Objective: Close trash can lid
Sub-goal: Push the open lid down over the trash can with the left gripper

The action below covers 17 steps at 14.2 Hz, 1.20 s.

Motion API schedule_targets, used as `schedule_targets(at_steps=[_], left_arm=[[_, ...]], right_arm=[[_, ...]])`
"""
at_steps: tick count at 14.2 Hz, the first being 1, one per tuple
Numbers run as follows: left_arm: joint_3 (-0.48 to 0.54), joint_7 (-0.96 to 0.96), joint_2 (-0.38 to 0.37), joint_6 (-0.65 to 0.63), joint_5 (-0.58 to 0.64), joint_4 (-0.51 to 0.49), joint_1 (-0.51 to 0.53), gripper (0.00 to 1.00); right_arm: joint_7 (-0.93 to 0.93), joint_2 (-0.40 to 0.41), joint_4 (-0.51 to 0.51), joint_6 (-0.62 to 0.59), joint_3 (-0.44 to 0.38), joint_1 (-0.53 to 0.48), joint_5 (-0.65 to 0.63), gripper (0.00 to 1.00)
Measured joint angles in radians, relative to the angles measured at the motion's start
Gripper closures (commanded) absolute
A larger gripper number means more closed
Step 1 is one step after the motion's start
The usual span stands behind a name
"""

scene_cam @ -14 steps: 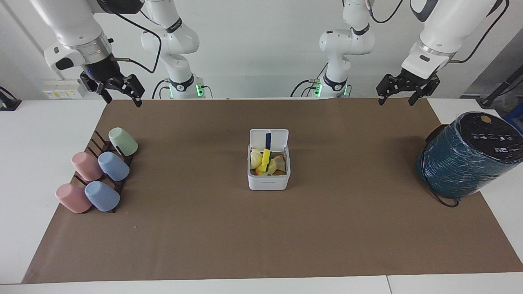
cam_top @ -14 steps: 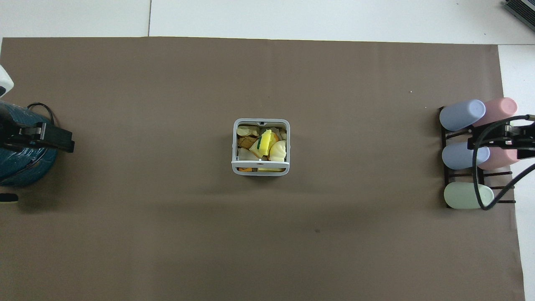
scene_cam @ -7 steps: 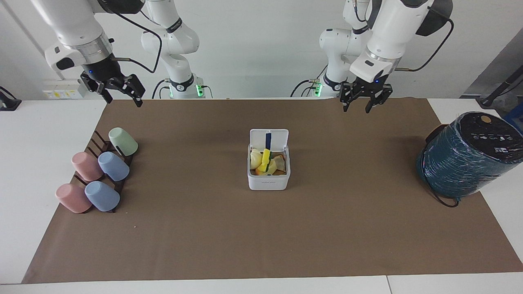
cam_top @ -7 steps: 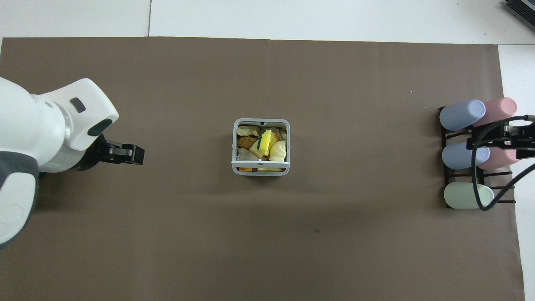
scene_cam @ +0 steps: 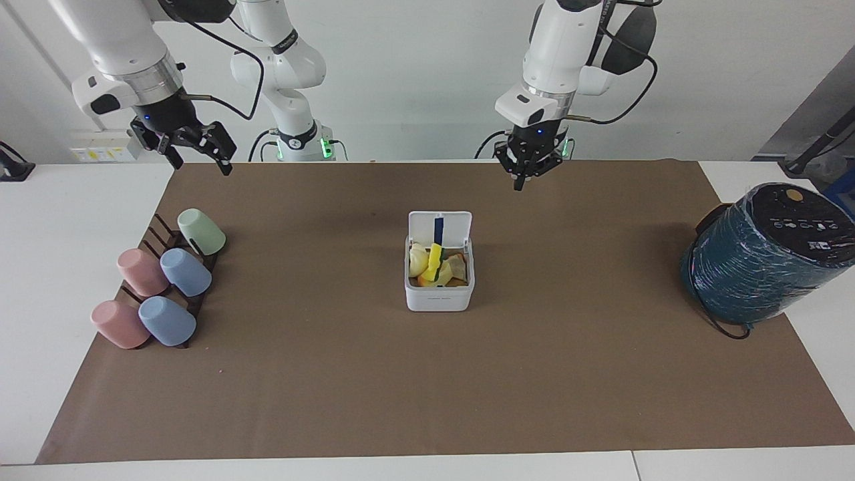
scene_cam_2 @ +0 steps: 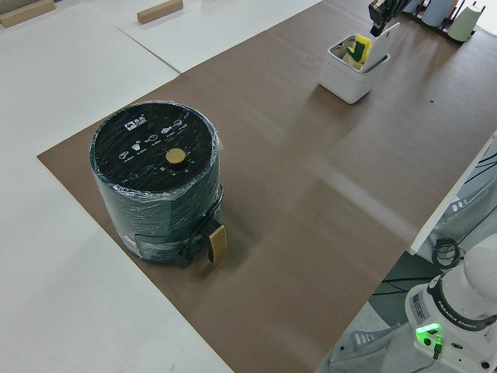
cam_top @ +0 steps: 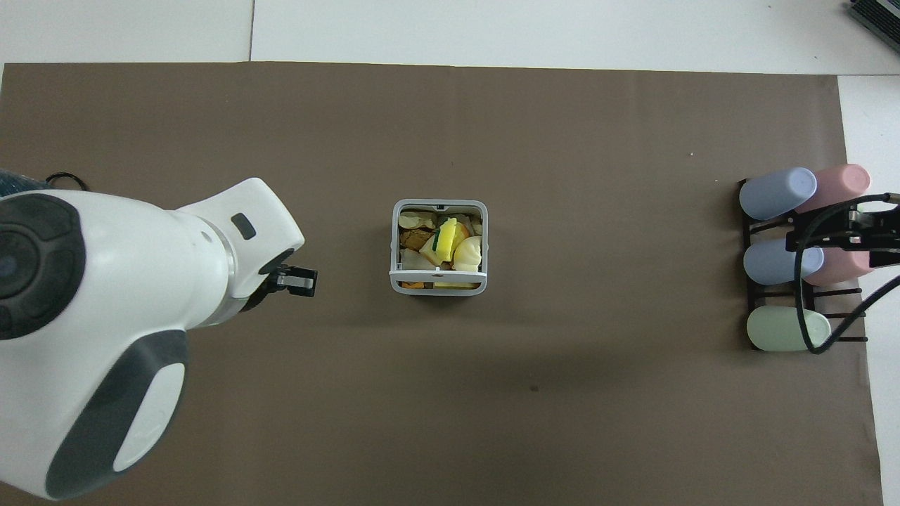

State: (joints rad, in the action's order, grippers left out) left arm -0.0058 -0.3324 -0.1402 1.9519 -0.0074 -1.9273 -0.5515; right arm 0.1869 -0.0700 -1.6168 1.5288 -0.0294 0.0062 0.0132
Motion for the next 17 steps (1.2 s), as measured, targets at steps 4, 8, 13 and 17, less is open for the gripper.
schedule_targets(at_steps=[4, 8, 13, 17], left_arm=[[-0.002, -0.123, 0.051, 0.151, 0.0, -0.023, -0.086, 1.0], [-0.002, -0.176, 0.13, 0.24, 0.0, -0.024, -0.138, 1.0], [0.008, -0.181, 0.184, 0.365, 0.0, -0.024, -0.138, 1.0], [0.02, -0.181, 0.24, 0.494, 0.0, -0.024, -0.128, 1.0]], right_arm=[[0.0, 0.0, 0.0, 0.0, 0.0, 0.0, 0.0, 0.0], [0.0, 0.0, 0.0, 0.0, 0.0, 0.0, 0.0, 0.0], [0.0, 0.0, 0.0, 0.0, 0.0, 0.0, 0.0, 0.0], [0.0, 0.0, 0.0, 0.0, 0.0, 0.0, 0.0, 0.0]])
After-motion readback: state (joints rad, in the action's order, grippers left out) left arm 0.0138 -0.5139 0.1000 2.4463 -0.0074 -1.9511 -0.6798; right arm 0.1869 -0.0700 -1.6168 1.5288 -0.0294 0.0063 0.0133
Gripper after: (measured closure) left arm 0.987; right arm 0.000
